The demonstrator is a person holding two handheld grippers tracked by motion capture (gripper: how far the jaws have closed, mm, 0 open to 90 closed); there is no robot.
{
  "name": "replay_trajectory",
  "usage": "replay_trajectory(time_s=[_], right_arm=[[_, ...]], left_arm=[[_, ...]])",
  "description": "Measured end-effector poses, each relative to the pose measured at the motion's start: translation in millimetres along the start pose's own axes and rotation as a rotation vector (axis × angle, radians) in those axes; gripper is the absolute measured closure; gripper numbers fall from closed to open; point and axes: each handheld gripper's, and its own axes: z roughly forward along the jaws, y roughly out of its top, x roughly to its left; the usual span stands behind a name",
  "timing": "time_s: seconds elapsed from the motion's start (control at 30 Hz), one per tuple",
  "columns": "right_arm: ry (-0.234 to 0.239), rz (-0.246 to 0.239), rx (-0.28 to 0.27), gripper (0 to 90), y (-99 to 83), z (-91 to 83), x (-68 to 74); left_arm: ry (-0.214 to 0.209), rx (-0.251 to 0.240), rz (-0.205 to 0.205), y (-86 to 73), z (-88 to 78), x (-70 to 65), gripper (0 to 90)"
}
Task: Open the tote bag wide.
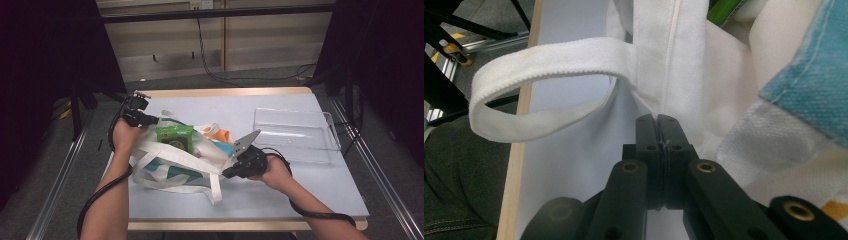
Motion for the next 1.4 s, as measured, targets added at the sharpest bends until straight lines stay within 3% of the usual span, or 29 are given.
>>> replay_trajectory(time_s=[0.33,0.6,0.63,1.03,1.07,1.17,1.23,1.3,1.4], right_arm=[[-0.005,0.001,0.003,88.9,-0.9,3.0,-1.5],[-0.006,0.009,0.007,88.8,-2.0,4.4,-2.3],[-0.004,0.017,0.006,88.8,-2.1,4.5,-2.3],[-0.011,0.049,0.002,87.9,-3.9,6.1,-5.7],[-0.007,0.058,-0.002,87.6,-3.7,5.2,-5.9],[-0.012,0.056,-0.009,85.8,-2.5,3.6,-6.8],[-0.010,0.071,-0.007,83.9,-1.6,1.9,-6.4],[-0.014,0.070,-0.003,81.7,-0.1,0.7,-5.9],[-0.027,0.082,-0.009,75.2,4.8,-2.5,-5.2]], left_arm=[[-0.005,0.016,0.003,-9.8,8.4,2.8,84.3],[-0.007,0.004,-0.022,-17.3,12.4,1.7,84.3],[-0.015,0.019,-0.008,-17.4,11.5,2.7,84.2],[-0.023,-0.022,-0.008,-22.7,7.6,0.4,82.7],[-0.022,-0.018,0.014,-22.0,4.9,1.6,81.7],[-0.038,-0.064,-0.011,-22.0,-0.8,2.9,72.3],[-0.044,-0.078,-0.003,-22.0,-4.8,3.5,67.9],[-0.061,-0.069,0.008,-21.9,-8.1,2.6,64.5],[-0.053,-0.083,0.021,-21.5,-12.6,1.1,54.8]])
